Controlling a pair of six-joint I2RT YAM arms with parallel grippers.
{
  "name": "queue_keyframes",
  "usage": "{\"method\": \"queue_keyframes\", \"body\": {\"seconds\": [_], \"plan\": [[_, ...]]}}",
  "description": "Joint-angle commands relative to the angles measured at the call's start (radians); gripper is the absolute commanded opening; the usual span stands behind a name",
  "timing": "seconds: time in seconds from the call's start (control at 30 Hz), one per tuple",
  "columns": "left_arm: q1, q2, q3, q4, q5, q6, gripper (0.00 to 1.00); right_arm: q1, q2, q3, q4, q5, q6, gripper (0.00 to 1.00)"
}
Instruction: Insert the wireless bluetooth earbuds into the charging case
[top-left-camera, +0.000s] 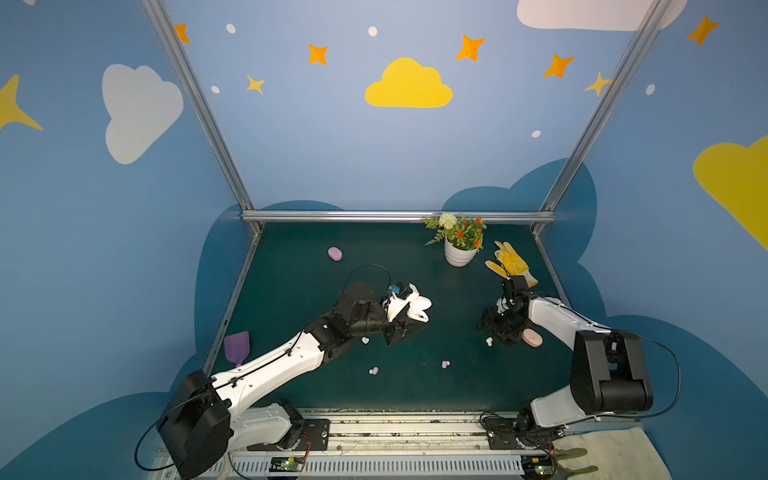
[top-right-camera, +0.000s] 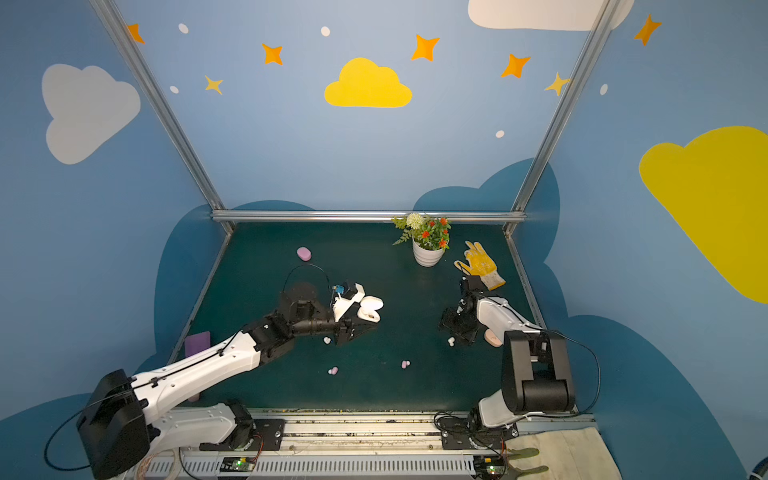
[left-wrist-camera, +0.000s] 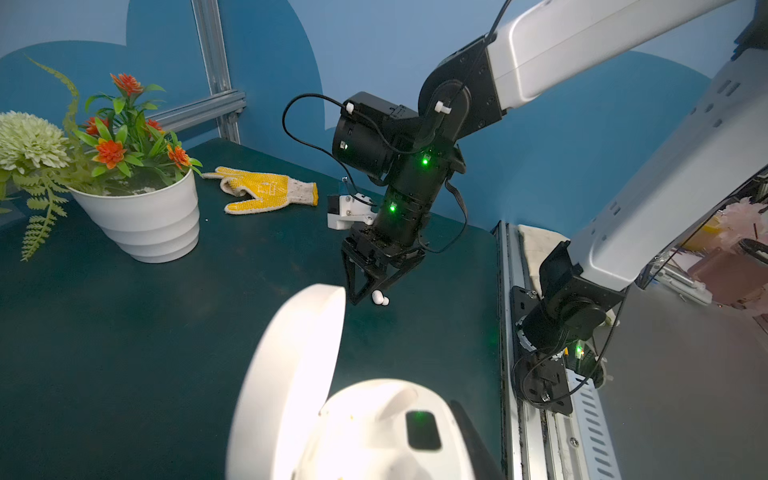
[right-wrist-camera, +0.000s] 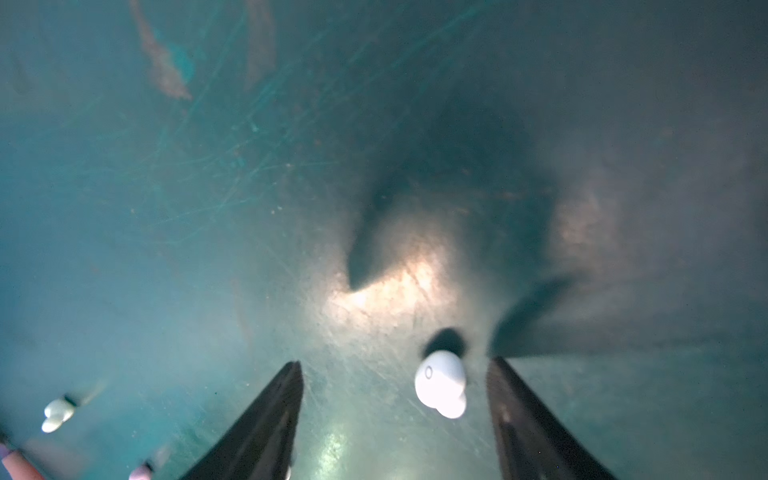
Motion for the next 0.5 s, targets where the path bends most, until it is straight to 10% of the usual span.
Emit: {"method": "queue_keyframes", "body": {"seconds": [0.0, 0.47], "plan": [[0.006, -0.002, 0.022, -0.013, 0.022, 0.011, 0.19, 0.001, 0.005, 0.015, -0.035, 0.026, -0.005, 0.61], [0.006, -0.023, 0.003, 0.006, 0.012, -0.002, 0.19, 0.01, 0.041, 0.018, -0.037, 0.066, 0.013, 0.44]]}}
